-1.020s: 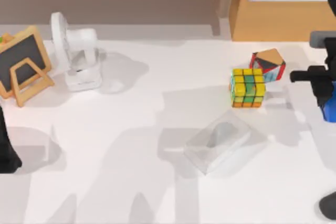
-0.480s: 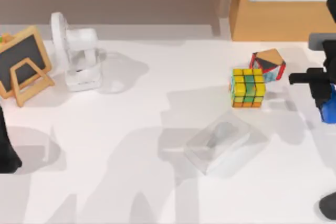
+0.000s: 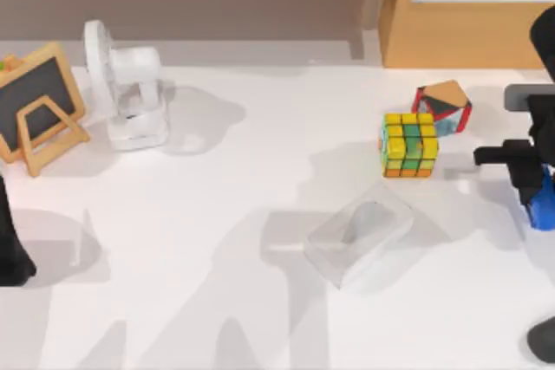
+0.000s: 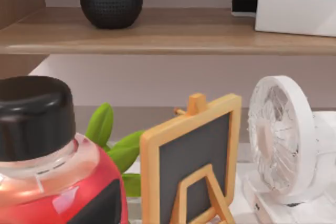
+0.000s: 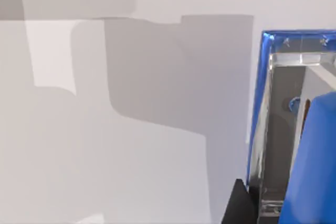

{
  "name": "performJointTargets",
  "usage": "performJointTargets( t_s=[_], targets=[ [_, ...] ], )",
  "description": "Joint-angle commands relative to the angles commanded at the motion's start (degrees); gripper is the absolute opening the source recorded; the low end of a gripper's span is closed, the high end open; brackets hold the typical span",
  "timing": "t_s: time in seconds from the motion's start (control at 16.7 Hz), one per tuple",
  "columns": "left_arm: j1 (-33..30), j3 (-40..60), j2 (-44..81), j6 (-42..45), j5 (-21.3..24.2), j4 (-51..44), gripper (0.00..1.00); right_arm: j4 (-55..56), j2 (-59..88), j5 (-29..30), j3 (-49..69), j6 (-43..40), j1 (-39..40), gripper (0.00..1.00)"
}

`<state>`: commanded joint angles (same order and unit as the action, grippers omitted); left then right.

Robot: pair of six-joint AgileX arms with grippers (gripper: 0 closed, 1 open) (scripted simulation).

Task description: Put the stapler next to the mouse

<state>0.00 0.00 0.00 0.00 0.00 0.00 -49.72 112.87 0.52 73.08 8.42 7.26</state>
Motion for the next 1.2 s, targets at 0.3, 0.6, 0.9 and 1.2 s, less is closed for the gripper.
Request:
performJointTargets(
  t_s=[0.3, 0.6, 0.9, 1.2],
  targets=[
    [0.0, 0.0, 0.0, 0.0, 0.0, 0.0, 1.0, 0.0, 0.0, 0.0, 0.0, 0.0, 0.0, 0.3],
    [0.0, 0.0, 0.0, 0.0, 0.0, 0.0, 1.0, 0.0, 0.0, 0.0, 0.0, 0.0, 0.0, 0.68],
    [0.0, 0.0, 0.0, 0.0, 0.0, 0.0, 1.0, 0.0, 0.0, 0.0, 0.0, 0.0, 0.0, 1.0],
    [0.0, 0.0, 0.0, 0.0, 0.0, 0.0, 1.0, 0.0, 0.0, 0.0, 0.0, 0.0, 0.0, 1.0]
  ],
)
